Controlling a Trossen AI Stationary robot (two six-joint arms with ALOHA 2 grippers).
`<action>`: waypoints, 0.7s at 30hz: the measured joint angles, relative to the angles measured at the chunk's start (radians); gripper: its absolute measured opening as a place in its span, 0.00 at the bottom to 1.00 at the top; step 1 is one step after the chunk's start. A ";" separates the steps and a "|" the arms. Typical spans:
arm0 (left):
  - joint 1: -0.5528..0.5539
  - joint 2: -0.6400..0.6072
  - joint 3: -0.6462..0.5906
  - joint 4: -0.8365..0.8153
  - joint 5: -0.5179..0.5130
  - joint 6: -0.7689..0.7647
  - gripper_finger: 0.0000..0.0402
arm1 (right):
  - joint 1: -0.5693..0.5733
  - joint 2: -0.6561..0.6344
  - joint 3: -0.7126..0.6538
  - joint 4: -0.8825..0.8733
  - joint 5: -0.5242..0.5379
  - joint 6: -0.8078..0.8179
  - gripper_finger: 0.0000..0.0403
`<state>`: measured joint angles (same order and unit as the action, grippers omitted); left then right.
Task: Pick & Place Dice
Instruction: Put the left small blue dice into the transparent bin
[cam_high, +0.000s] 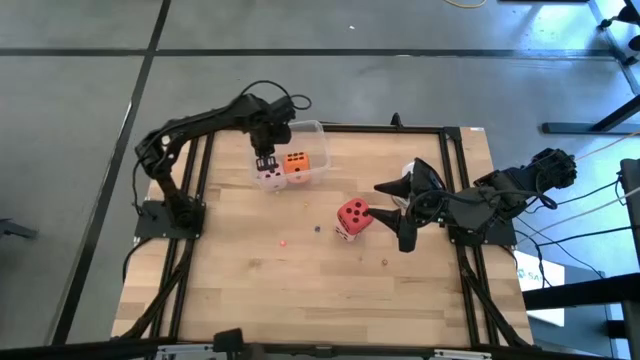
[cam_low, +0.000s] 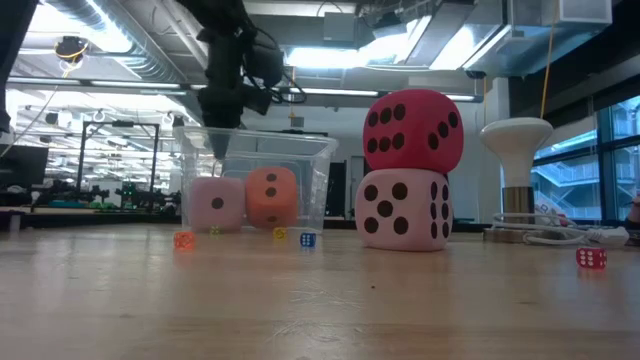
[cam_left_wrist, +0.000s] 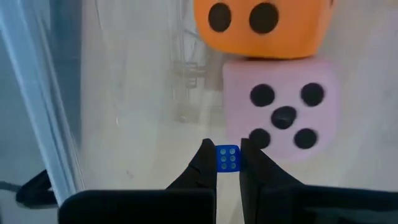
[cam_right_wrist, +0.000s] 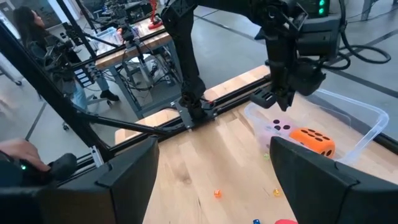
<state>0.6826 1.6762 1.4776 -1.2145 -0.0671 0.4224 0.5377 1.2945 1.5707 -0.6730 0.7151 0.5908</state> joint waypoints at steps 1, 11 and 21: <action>0.002 0.006 0.000 -0.001 -0.011 0.009 0.02 | 0.000 0.000 0.000 0.000 0.000 0.000 0.75; 0.008 0.017 0.000 0.000 -0.073 0.049 0.07 | 0.000 0.000 0.000 0.008 0.003 0.002 0.75; 0.008 0.017 0.000 0.000 -0.071 0.038 0.24 | 0.000 0.000 0.000 0.011 0.003 0.003 0.75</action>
<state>0.6903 1.6936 1.4780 -1.2148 -0.1380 0.4606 0.5377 1.2945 1.5707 -0.6621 0.7181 0.5936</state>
